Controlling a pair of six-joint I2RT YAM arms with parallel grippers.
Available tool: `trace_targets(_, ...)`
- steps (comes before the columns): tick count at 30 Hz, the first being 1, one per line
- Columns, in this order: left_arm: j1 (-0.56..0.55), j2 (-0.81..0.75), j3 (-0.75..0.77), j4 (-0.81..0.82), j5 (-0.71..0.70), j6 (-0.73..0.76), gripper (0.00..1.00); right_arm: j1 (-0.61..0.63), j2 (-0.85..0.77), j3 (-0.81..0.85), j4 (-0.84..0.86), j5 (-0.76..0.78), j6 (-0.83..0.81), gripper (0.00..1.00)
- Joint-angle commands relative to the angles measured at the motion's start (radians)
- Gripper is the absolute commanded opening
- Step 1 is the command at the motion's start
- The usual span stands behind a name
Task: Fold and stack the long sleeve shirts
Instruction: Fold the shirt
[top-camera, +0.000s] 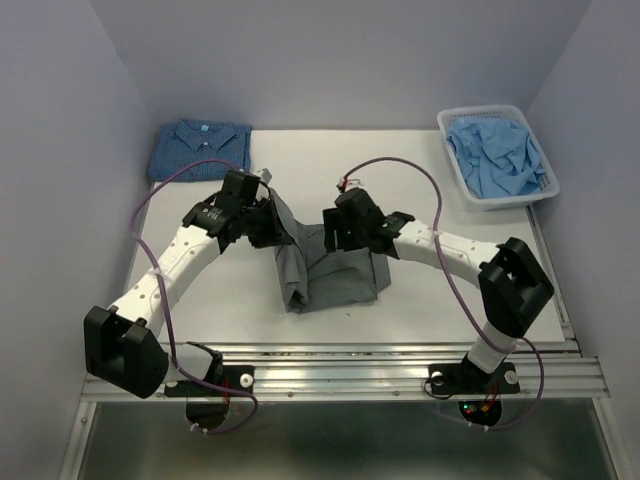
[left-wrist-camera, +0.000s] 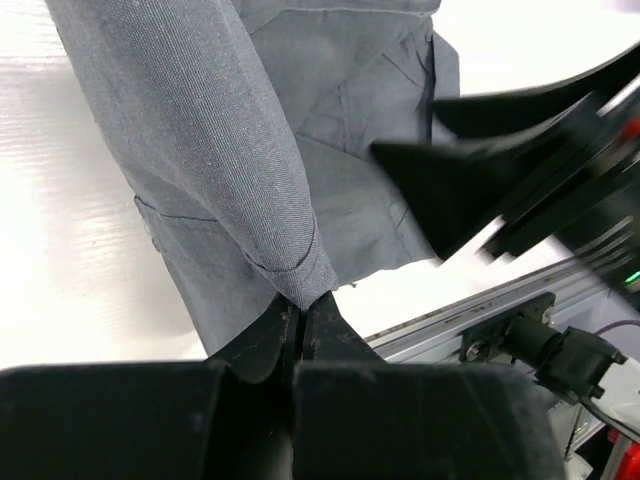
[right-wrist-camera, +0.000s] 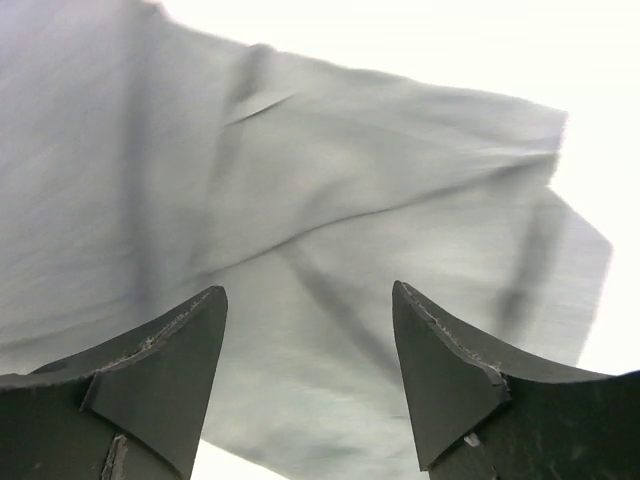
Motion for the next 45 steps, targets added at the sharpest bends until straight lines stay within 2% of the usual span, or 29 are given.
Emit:
trace_targets(1, -0.007, -0.017, 0.015, -0.006, -0.006, 0.052, 0.0, -0.091, -0.093, -0.054, -0.089, 0.108, 0.023, 0.72)
trace_targets(8, -0.026, 0.024, 0.045, -0.014, 0.011, 0.082, 0.0, -0.195, -0.149, -0.194, -0.095, 0.079, 0.011, 0.52)
trace_targets(9, -0.031, 0.032, 0.059, -0.014, 0.016, 0.084, 0.0, -0.195, -0.148, -0.199, -0.094, 0.08, 0.01, 0.44)
trace_targets(12, -0.065, 0.067, 0.09, -0.012, 0.024, 0.085, 0.0, -0.204, -0.111, -0.207, -0.091, 0.048, 0.011, 0.34)
trace_targets(17, -0.103, 0.127, 0.13, 0.0, 0.037, 0.081, 0.0, -0.213, -0.036, -0.222, -0.082, 0.07, 0.022, 0.27)
trace_targets(21, -0.129, 0.178, 0.191, 0.017, 0.05, 0.064, 0.0, -0.246, 0.013, -0.269, -0.025, 0.022, 0.01, 0.19)
trace_targets(29, -0.247, 0.389, 0.364, 0.047, 0.114, 0.078, 0.0, -0.265, 0.01, -0.361, 0.107, -0.106, 0.011, 0.18)
trace_targets(34, -0.316, 0.518, 0.479, 0.027, 0.149, 0.098, 0.0, -0.276, -0.01, -0.377, 0.116, -0.11, 0.028, 0.17)
trace_targets(45, -0.343, 0.699, 0.596, 0.043, 0.154, 0.064, 0.0, -0.295, -0.062, -0.403, 0.144, -0.168, 0.051, 0.18)
